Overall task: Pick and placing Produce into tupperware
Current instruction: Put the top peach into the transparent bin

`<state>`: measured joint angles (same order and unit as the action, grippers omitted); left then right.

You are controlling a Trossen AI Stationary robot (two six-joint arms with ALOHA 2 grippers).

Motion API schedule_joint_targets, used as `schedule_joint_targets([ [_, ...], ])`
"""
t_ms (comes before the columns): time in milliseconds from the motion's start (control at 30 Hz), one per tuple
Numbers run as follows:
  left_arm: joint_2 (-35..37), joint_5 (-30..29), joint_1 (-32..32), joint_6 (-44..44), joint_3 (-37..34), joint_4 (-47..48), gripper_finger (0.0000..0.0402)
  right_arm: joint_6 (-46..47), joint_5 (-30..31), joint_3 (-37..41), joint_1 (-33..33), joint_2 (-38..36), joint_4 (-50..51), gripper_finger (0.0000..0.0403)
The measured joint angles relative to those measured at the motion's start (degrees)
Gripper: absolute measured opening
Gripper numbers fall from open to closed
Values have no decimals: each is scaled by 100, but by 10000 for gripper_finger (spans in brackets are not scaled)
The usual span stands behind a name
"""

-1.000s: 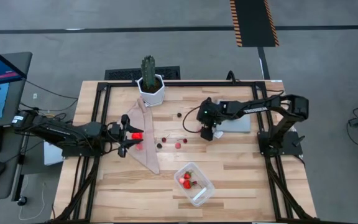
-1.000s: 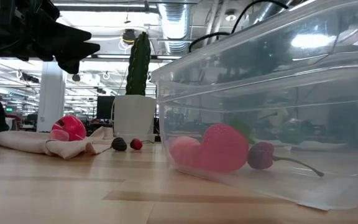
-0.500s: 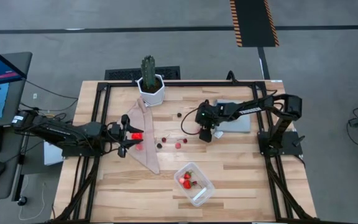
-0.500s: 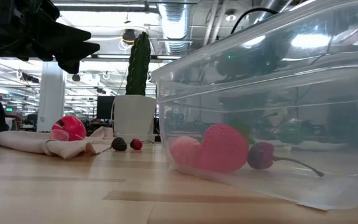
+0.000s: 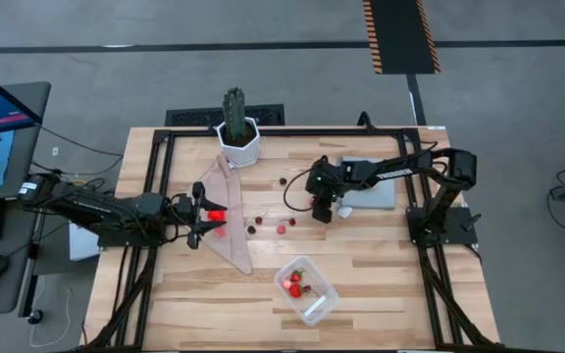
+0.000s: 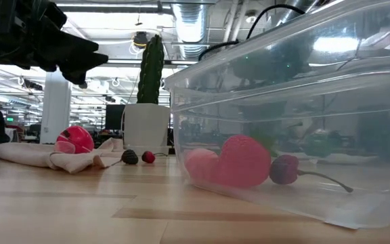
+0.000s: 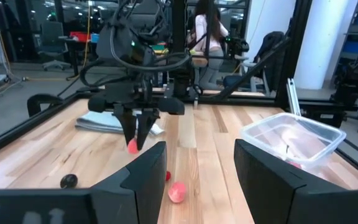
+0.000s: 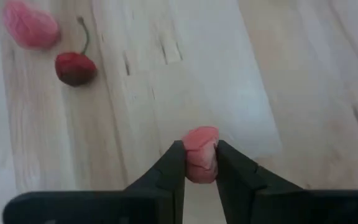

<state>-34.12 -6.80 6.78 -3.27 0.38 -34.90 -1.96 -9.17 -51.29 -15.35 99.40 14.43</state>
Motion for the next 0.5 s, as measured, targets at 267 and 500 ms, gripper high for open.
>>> schedule_joint_targets([
  [267, -1, 6, -1, -212, 0, -2, 178, 25, -96, -577, 223, -3, 498, 107],
  [500, 2, -299, -1, -182, 0, 78, 178, 136, -129, -1273, 764, -5, 1191, 102],
])
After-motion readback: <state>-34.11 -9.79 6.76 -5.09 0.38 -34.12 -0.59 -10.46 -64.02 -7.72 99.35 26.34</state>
